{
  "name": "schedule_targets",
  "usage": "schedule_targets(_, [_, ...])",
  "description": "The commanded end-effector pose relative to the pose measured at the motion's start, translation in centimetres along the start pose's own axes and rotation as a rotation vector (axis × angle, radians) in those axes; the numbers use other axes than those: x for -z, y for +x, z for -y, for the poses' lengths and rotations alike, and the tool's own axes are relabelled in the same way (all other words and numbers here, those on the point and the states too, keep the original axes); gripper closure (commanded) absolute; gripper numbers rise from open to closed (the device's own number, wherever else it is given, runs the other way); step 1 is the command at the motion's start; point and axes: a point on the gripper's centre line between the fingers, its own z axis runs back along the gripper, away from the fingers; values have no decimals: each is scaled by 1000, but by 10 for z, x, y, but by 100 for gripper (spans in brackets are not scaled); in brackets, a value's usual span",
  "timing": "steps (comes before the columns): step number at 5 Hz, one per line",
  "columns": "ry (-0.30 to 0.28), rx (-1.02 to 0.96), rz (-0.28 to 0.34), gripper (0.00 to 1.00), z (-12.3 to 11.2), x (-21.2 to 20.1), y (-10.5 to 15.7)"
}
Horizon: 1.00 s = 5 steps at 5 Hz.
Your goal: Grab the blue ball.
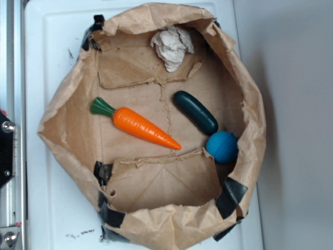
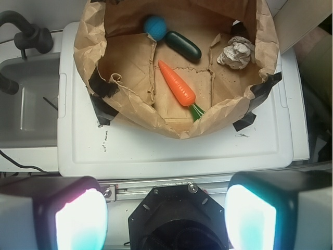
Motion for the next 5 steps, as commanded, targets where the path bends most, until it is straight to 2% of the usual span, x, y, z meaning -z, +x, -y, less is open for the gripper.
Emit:
schedule_targets(1, [0, 0, 0, 0, 0, 0, 0])
schedule_targets(2, [-2, -35, 37, 0, 10, 13, 37])
schedule_targets(3, [12, -16, 55, 0, 9, 28, 58])
schedule_targets(4, [29, -12, 70, 0, 1, 42, 78])
schedule_targets(5, [46, -8, 48, 0, -16, 73, 108])
